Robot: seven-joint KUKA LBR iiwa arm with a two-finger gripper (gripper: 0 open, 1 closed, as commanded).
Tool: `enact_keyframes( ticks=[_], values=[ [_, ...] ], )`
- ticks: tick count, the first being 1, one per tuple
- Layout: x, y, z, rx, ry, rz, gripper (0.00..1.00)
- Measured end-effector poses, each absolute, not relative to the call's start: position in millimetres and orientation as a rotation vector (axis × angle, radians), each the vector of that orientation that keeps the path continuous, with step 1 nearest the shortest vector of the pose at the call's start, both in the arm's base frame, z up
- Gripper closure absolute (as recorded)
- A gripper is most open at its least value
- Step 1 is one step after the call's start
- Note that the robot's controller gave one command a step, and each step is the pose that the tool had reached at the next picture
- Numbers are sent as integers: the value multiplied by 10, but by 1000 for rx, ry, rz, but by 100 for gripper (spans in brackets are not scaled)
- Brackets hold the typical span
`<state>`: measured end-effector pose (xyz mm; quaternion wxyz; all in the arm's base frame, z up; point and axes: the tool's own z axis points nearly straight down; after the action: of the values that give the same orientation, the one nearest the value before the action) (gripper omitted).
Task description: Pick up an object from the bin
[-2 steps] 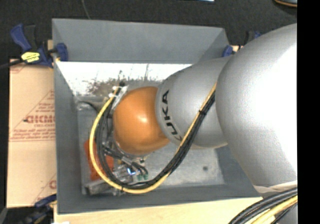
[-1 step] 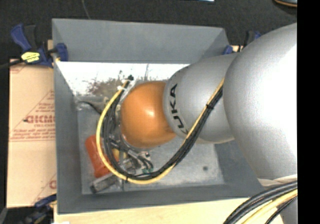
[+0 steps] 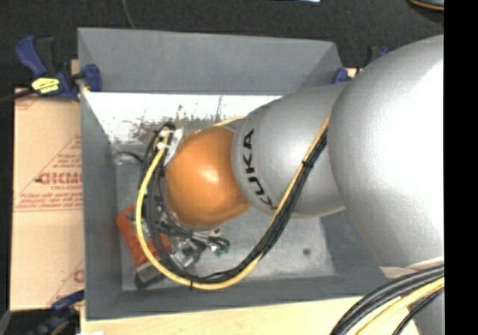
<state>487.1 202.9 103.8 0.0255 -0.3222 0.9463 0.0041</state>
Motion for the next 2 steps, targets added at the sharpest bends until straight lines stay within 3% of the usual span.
enact_keyframes(
  ticks=[1, 2],
  values=[
    [4972, 2396, 799, -1386, 2746, 6, 100],
    [4970, 2396, 799, -1386, 2747, 6, 100]
  ],
)
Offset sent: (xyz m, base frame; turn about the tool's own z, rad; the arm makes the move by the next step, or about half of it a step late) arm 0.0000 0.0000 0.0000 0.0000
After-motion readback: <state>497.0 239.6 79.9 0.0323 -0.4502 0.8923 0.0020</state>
